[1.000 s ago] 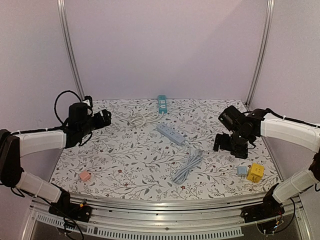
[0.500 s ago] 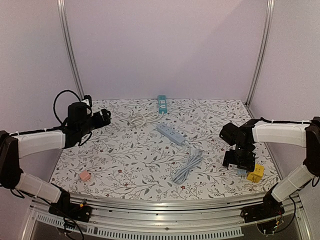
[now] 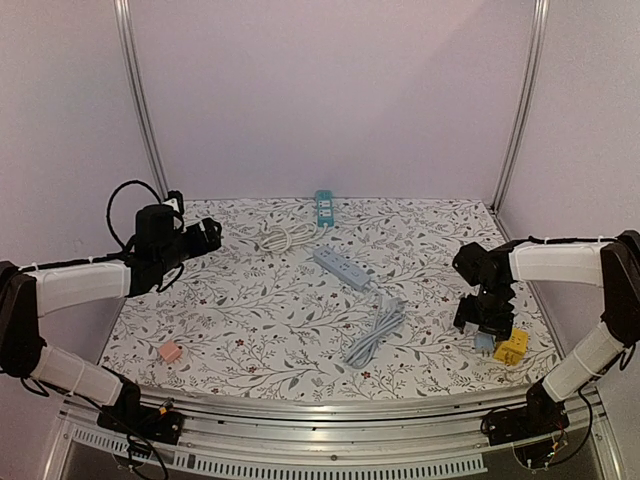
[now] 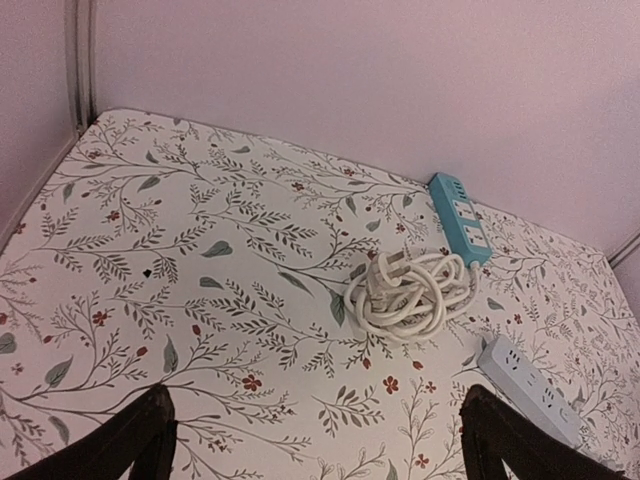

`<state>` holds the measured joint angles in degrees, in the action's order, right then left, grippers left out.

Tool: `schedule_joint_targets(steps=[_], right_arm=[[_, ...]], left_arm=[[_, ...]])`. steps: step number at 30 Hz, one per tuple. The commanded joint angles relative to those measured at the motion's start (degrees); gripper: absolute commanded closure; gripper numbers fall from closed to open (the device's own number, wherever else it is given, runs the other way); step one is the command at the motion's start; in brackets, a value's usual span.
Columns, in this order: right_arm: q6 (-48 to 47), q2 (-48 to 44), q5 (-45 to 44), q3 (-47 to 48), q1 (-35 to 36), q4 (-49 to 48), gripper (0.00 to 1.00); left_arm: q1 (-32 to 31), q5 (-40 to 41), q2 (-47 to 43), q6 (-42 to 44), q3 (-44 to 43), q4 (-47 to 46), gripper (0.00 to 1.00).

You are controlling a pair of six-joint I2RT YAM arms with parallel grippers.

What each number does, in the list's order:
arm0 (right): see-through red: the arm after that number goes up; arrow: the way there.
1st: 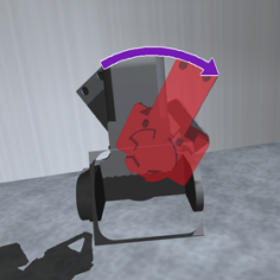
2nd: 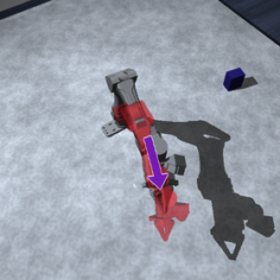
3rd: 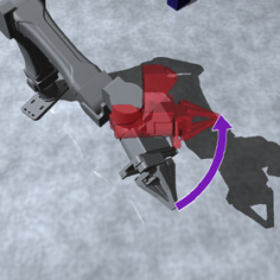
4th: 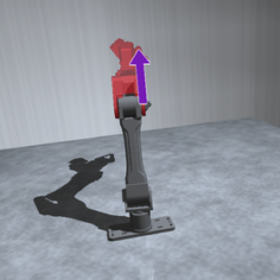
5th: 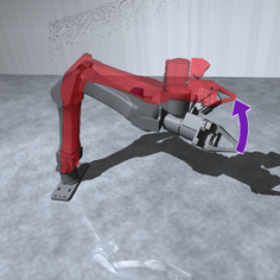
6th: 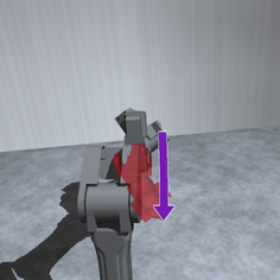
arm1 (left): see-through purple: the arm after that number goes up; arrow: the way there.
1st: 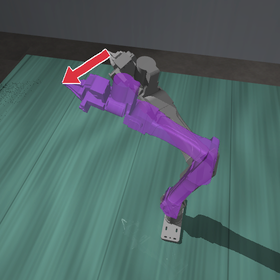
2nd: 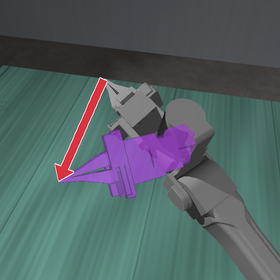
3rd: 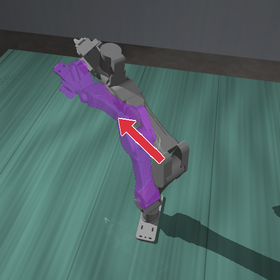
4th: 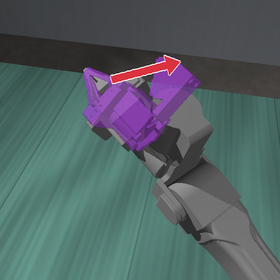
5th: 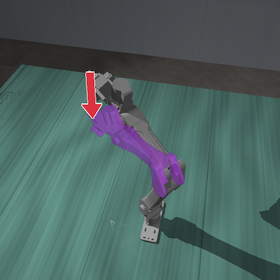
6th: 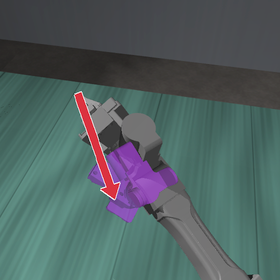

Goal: Insert the plug

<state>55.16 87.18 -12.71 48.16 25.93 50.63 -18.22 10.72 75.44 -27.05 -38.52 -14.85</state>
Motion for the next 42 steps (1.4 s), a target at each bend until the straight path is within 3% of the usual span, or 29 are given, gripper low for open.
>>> schedule_joint_targets(steps=[1,15,34,42], right_arm=[[-1.1,1.8,0.2,-0.3,-0.7,-0.8,0.15],[-2.4,2.1,5.7,-0.4,1.8,0.1,0.25],[-3.3,1.0,6.1,-0.1,3.1,-7.3,0.73],[-9.2,6.2,4.6,9.7,4.9,-11.3,0.75]], left_arm=[[0.1,-0.3,-0.8,-0.1,-0.5,1.1,0.01],[0.1,-0.2,0.6,-0.1,-0.8,0.8,0.01],[0.1,-1.5,2.2,-0.6,-1.3,0.4,0.01],[0.1,-2.3,3.8,-0.6,-2.0,0.6,0.01]])
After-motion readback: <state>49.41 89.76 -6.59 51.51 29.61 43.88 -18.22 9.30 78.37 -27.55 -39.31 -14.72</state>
